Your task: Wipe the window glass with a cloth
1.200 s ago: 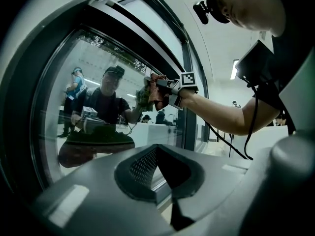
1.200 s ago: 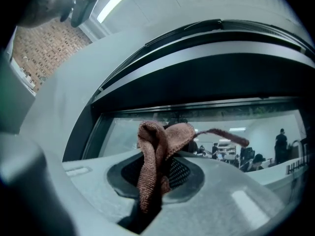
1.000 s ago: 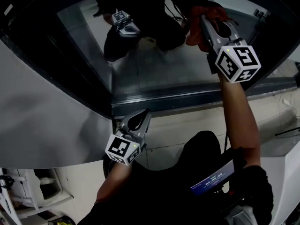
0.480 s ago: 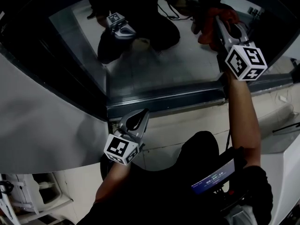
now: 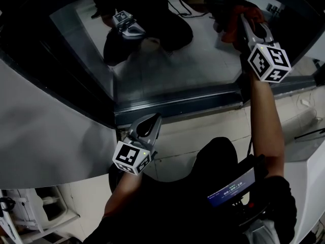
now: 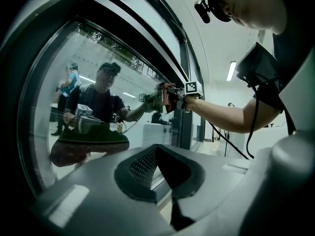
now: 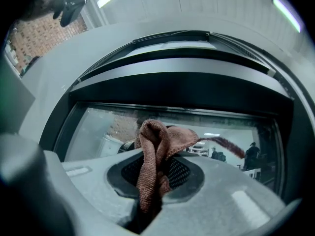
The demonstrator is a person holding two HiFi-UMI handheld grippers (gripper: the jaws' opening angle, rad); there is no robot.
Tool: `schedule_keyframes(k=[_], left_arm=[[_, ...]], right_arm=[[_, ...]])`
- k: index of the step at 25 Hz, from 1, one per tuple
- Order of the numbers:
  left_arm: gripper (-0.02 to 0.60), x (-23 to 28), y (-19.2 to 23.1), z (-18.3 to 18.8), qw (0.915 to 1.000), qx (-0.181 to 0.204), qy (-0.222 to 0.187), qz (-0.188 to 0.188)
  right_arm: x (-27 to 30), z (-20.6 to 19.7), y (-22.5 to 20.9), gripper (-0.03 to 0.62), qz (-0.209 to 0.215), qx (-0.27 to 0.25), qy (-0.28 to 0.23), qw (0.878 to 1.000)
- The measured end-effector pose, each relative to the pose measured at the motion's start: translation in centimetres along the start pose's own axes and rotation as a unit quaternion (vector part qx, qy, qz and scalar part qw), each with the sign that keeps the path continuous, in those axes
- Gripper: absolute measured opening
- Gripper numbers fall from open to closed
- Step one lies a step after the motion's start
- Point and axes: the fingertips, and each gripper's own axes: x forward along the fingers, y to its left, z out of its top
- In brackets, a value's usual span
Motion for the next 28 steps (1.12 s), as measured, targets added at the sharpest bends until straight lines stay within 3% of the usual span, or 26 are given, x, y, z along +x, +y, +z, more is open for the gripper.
schedule_keyframes(k=[5,8,12,18,28], left_arm=[[0.017,-0.3,0.1,0.0,1.0,-0.005,-0.002,0.002],[0.017,-0.7,0.5,-0.2,0.9999,-0.008,0.0,0.006],[0.017,-0.9,0.7,-0.6,0.9999,-0.01,-0.001,0.009],[0.017,-1.8,1.2,-0.4,0.9997,-0.012,-0.002,0.019],[0.017,-3.7,1.9,0.1,0.9991,-0.014,-0.008,0.038]], right_arm=[[-1.5,1.3,1.7,0.044,-0.021,0.008,-0.034,0.999],[-2.7,1.9,6.1,0.044,0.026,0.065,-0.065,0.995],[-2.8,1.4,13.1,0.044,0.094,0.12,-0.066,0.986],[-1.5,-0.2,23.0,0.044,0.173,0.146,-0.041,0.973],[3.3,-0.6,33.9,0.044,0.225,0.114,-0.033,0.967]])
